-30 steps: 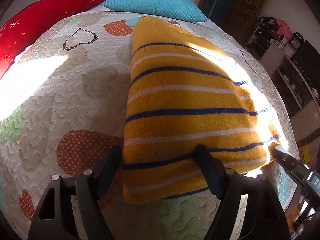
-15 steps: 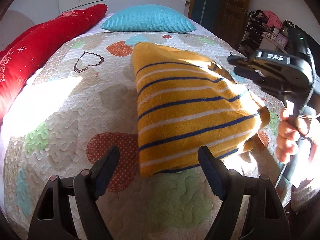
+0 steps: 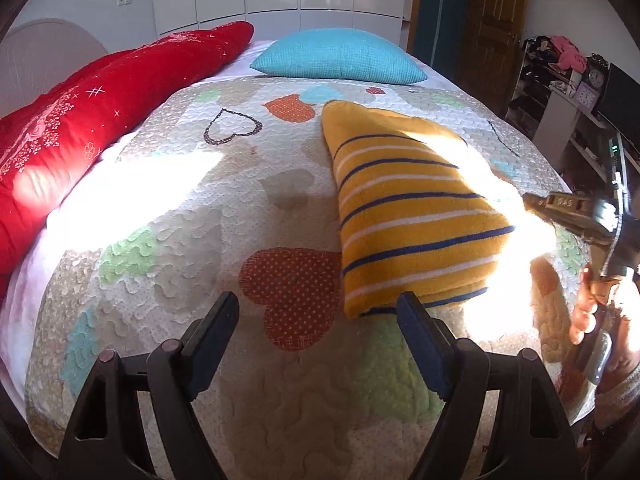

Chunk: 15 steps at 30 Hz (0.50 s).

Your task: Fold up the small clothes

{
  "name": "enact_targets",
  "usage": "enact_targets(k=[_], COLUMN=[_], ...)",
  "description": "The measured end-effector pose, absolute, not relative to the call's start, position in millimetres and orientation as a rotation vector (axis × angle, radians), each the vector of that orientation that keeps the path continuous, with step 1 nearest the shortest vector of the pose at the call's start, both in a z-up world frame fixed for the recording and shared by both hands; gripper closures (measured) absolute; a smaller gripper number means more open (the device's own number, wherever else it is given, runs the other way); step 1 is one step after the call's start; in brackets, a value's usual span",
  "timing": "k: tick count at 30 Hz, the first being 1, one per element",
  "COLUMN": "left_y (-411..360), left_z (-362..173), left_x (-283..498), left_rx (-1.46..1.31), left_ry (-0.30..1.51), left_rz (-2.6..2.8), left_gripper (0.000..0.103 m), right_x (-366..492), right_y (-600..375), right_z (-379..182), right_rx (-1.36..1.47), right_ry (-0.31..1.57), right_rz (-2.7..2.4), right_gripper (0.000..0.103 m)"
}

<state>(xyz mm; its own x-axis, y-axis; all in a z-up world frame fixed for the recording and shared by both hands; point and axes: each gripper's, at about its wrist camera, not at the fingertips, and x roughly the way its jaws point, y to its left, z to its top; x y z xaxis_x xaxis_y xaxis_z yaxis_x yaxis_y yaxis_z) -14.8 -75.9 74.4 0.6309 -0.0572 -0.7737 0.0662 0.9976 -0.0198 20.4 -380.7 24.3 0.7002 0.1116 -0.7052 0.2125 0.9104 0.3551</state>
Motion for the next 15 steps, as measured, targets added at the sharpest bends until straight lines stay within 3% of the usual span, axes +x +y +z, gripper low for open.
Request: enact_targets(k=[2,5,9,12,15], left_y=[-72,-68,-64,-57,-46], left_z=[74,81,98,115,132], left_x=[-18,-25,-42,-57,-74], left_rx=[-0.006,-0.018,-0.006,-0.001,0.007], left_ry=[0.888,0.868,0.808,0.737,0.607], left_rz=[-0.057,-0.035,-0.011,0.029,0.118], left_gripper=[0.023,0.023,0.022,0.014,0.0], right_x=[7,-1,10,10,-12], right_y=[-368,-331,-280,-276,-288], right_z=[51,75,63,37,28], right_rx=[0.407,0.321,0.227,0.256,0.319], right_ry=[0.724,0.671,0.724,0.787,0.781], right_rz=[-0.017,0.096,0.19,0.148,0.12], right_gripper=[0.097,0.089,0.086,0.086,0.086])
